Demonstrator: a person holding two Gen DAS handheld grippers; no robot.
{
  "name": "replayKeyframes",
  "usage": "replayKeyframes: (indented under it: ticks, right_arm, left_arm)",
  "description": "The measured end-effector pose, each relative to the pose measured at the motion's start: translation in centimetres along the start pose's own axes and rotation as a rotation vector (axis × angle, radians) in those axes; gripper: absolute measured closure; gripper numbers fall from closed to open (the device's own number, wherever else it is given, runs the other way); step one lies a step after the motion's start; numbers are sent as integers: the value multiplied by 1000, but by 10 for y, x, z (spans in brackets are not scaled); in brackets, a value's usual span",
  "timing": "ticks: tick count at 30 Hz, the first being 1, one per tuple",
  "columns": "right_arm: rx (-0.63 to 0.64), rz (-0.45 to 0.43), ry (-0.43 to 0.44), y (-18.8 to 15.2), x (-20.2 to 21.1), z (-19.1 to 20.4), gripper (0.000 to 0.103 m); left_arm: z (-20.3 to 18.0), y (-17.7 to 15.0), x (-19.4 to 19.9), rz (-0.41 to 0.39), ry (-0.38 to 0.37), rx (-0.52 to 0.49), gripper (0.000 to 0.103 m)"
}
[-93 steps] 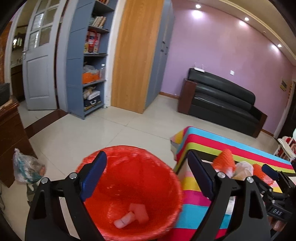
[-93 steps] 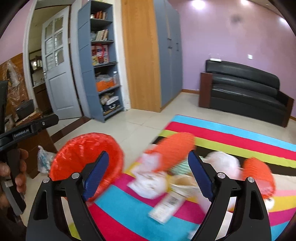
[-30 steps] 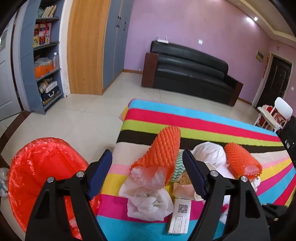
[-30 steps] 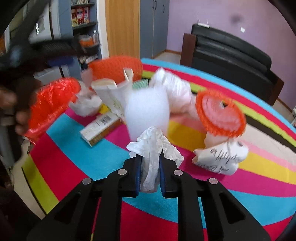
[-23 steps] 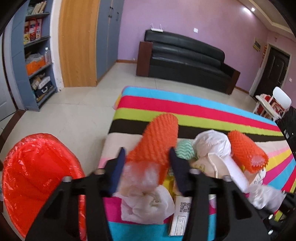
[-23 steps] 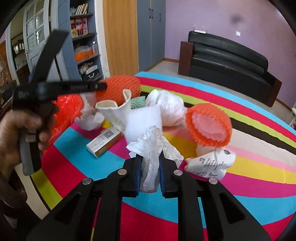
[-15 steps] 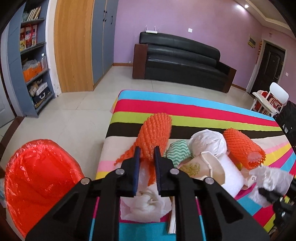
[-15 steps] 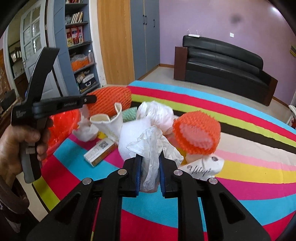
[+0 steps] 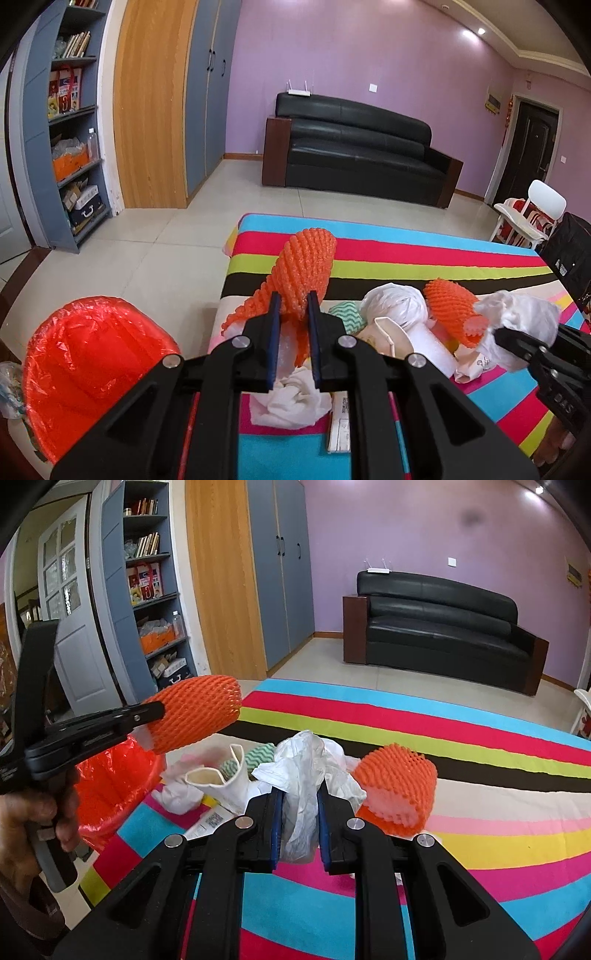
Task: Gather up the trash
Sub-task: 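Carry the tissue and orange foam net over the red bin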
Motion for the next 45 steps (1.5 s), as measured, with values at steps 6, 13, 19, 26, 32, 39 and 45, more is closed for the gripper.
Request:
replayKeyframes:
  ticks: [6, 13, 19, 26, 32, 39, 45]
  right_arm:
    - [-1, -6, 24, 5, -4, 13, 85]
    - [5, -9, 64, 13, -14, 39, 85]
    - [15, -7, 99, 17, -26, 67, 85]
    - [23, 2, 145, 25, -47, 106, 85]
    - [50, 13, 196, 25, -58, 146, 85]
    - [87, 30, 260, 22, -71, 196, 85]
    - [109, 52, 307, 17, -80, 234, 85]
  left_arm:
    - [19, 5, 27, -30, 25, -2, 89]
    - [52, 13, 59, -69, 64, 27, 89]
    - [83, 13, 76, -75, 126, 49, 89]
    - [118, 15, 96, -93, 207, 53, 89]
    - [148, 15, 111, -92, 265, 90, 89]
    - [178, 13, 130, -102, 303, 145, 89]
    - [204, 8, 142, -91, 339, 200, 89]
Point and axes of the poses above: each gripper's, at about its wrist camera, not at the fingertips, and x roughly against the way its jaws point, z to its left, y to its top, the point moved 10 cm from there along -x, roughly the way its jaws point, and after that the axes turned 10 degrees about -z, right-handed, at the moved point
